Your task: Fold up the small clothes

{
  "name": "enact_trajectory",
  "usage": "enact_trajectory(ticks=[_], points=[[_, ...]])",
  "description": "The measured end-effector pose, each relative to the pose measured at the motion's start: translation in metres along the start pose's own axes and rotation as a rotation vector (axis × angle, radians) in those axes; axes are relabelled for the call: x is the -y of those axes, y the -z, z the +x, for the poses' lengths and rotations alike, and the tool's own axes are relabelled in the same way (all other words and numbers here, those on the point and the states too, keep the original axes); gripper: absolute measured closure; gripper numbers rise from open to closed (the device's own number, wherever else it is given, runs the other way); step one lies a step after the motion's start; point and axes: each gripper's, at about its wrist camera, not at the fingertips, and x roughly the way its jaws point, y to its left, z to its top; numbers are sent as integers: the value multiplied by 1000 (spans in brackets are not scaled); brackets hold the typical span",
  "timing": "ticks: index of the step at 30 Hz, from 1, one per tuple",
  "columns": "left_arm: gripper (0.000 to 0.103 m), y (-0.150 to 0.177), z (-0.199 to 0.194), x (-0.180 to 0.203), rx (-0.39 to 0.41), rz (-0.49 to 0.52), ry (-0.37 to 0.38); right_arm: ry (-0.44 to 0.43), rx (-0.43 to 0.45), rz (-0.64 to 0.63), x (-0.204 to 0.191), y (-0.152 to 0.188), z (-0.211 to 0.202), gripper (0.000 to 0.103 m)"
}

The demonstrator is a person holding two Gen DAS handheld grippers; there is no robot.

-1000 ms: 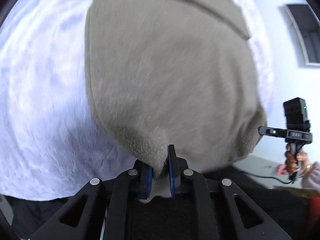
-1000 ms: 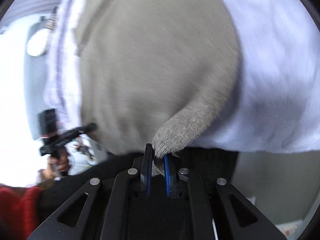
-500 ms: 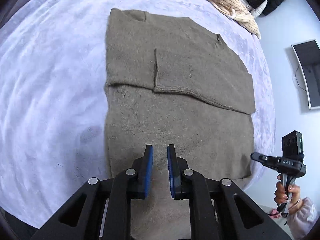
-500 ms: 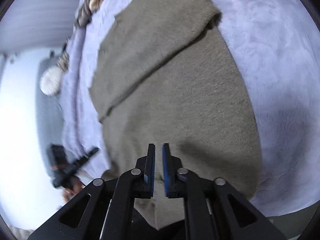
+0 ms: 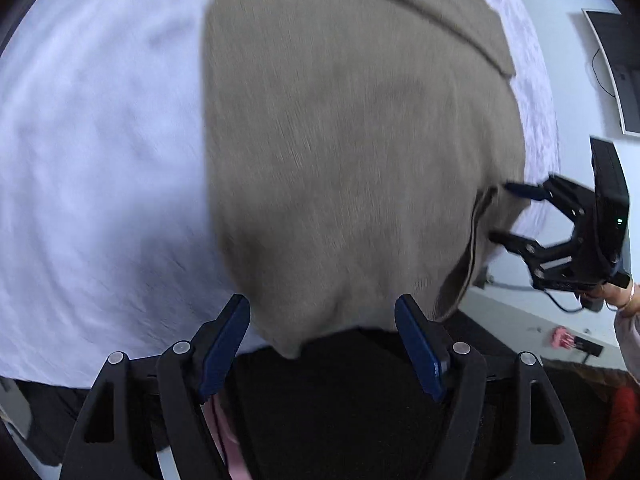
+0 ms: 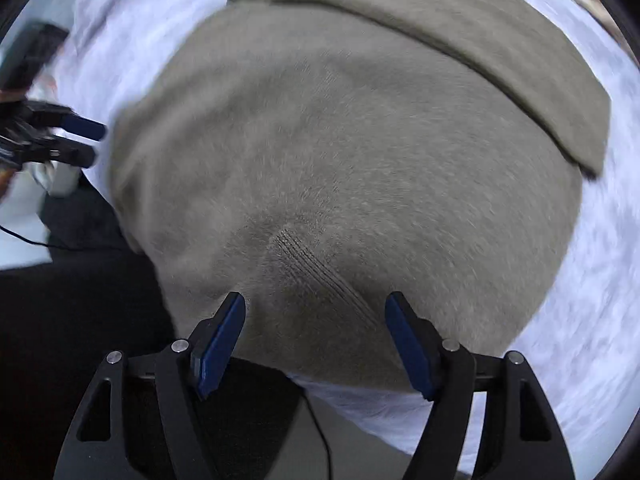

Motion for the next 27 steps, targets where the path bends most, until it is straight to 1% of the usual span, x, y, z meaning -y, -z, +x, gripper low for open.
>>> enact_trajectory(ticks=[1, 2, 3, 4, 5, 6, 7, 8, 9, 10, 11, 13, 15, 16, 17, 18, 20, 22, 23, 24, 25, 26, 27], points=[[28, 3, 9, 1, -10, -7, -2, 25, -37, -49, -8, -1, 6, 59], [30, 4, 17, 4, -8, -14, -12, 28, -53, -96, -16, -1, 7, 89], [53, 3, 21, 7, 8, -13, -15, 36, -50, -136, -23, 1, 4, 90], [69, 2, 22, 11, 11, -6, -27, 67, -31, -193, -32, 4, -3, 92], [87, 0, 24, 14, 6, 0, -39, 117, -8, -247, -39, 8, -11, 92], [87, -2, 22, 16, -46, -11, -27, 158, 15, -267, -40, 9, -20, 92], [87, -3, 14, 16, -30, -16, 10, 184, 50, -249, -35, 8, -33, 92], [94, -6, 5, 17, -7, -14, 48, 197, 79, -211, -27, 6, -44, 92], [94, -9, -7, 17, 14, -7, 73, 215, 110, -158, -14, 3, -55, 92], [94, -15, -17, 19, 39, -3, 86, 235, 148, -87, 4, -3, -68, 93], [94, -22, -29, 20, 71, -3, 96, 255, 177, -30, 20, -7, -78, 96], [94, -41, -48, 22, 132, -11, 106, 256, 223, 105, 58, -20, -93, 96], [94, -67, -63, 21, 207, -23, 87, 225, 251, 221, 91, -40, -98, 96], [94, -81, -69, 20, 239, -33, 63, 209, 258, 271, 105, -52, -98, 96], [94, -96, -76, 20, 274, -43, 30, 196, 257, 314, 119, -55, -94, 96], [94, -109, -81, 20, 303, -51, 3, 177, 248, 361, 134, -59, -88, 96], [94, -130, -94, 24, 355, -57, -74, 111, 215, 453, 165, -66, -70, 96], [94, -143, -107, 31, 385, -40, -131, 52, 182, 520, 184, -66, -53, 96], [87, -145, -111, 34, 393, -28, -154, 22, 177, 545, 188, -65, -47, 96], [59, -146, -114, 37, 394, -12, -163, -22, 180, 577, 195, -63, -42, 96], [40, -145, -115, 39, 395, 8, -171, -64, 184, 606, 200, -61, -38, 96], [18, -142, -119, 43, 414, 36, -179, -104, 190, 634, 204, -58, -36, 96], [18, -138, -121, 47, 425, 80, -177, -132, 198, 656, 207, -54, -34, 95]])
